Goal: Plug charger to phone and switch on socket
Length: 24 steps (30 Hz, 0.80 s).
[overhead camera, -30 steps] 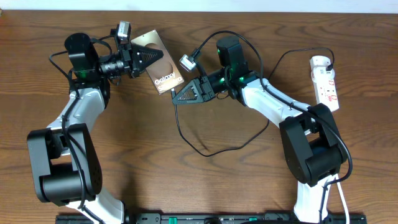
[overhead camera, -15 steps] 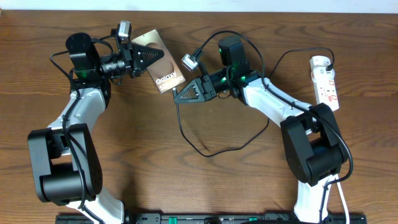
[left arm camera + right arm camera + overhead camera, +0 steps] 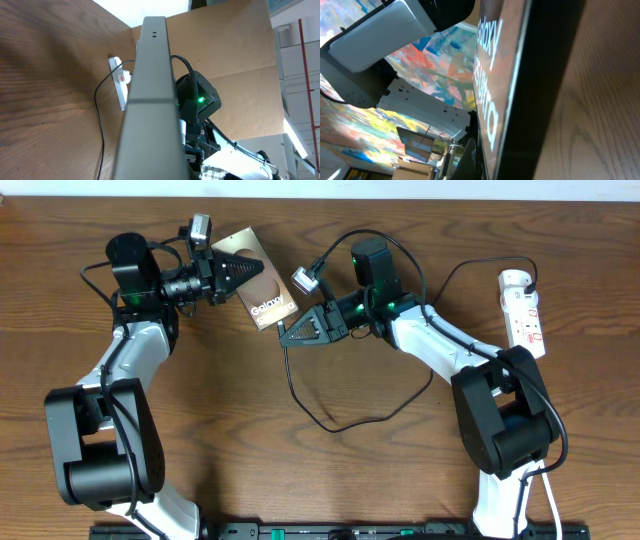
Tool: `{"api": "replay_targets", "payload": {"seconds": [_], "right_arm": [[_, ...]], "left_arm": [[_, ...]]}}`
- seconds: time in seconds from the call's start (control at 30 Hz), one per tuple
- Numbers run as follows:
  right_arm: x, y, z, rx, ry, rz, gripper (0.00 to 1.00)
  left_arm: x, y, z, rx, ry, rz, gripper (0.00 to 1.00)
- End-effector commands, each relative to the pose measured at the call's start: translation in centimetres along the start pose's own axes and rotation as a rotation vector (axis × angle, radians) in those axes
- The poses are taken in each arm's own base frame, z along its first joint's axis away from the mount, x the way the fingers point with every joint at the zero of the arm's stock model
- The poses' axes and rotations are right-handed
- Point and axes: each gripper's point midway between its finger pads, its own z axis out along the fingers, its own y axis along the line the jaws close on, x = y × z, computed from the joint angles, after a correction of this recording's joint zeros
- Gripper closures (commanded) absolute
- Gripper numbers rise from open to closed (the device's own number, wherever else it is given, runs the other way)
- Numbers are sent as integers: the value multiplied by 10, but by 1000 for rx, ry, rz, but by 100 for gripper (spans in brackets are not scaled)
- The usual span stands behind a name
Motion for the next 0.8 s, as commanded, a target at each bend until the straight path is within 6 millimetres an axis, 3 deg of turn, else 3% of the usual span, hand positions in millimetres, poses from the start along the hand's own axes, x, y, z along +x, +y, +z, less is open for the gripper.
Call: {"api": "replay_targets", "payload": {"seconds": [0.0, 0.77], "right_arm": [[-9, 9, -12, 3, -19, -38, 99], [-7, 8, -11, 2, -18, 3, 99]], "left_arm": [[20, -24, 6, 54, 114, 47, 93], [20, -23, 6, 53, 115, 34, 93]]}}
